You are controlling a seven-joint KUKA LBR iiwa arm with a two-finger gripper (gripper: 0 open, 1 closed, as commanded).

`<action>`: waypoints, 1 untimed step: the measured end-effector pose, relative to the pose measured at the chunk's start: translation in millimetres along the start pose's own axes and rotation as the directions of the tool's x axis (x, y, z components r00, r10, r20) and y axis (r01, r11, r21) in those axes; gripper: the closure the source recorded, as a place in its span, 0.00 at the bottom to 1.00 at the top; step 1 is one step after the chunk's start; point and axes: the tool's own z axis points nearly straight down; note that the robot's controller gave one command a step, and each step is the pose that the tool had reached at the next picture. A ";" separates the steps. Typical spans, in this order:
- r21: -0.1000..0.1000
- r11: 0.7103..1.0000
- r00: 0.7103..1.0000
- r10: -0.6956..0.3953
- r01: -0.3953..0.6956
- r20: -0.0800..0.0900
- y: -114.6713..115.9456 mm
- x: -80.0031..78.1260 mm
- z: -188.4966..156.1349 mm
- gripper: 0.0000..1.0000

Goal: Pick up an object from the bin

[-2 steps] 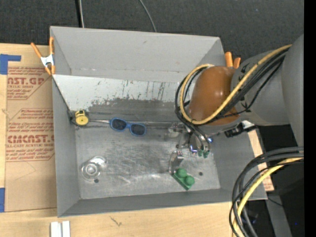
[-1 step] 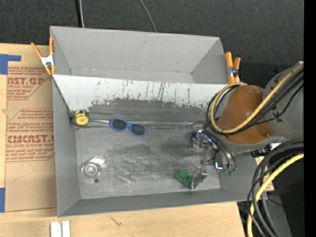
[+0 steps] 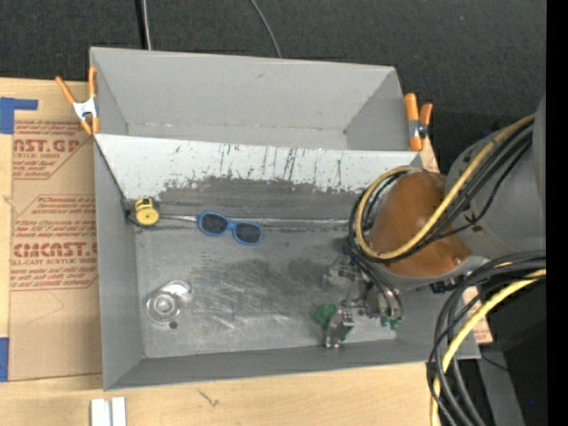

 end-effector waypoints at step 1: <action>-0.005 0.999 0.999 -0.041 0.041 -0.005 -16.6 -4.1 -0.2 0.00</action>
Offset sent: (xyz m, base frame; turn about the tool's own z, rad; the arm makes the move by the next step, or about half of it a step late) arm -0.0013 -0.0194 -0.0021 -0.0400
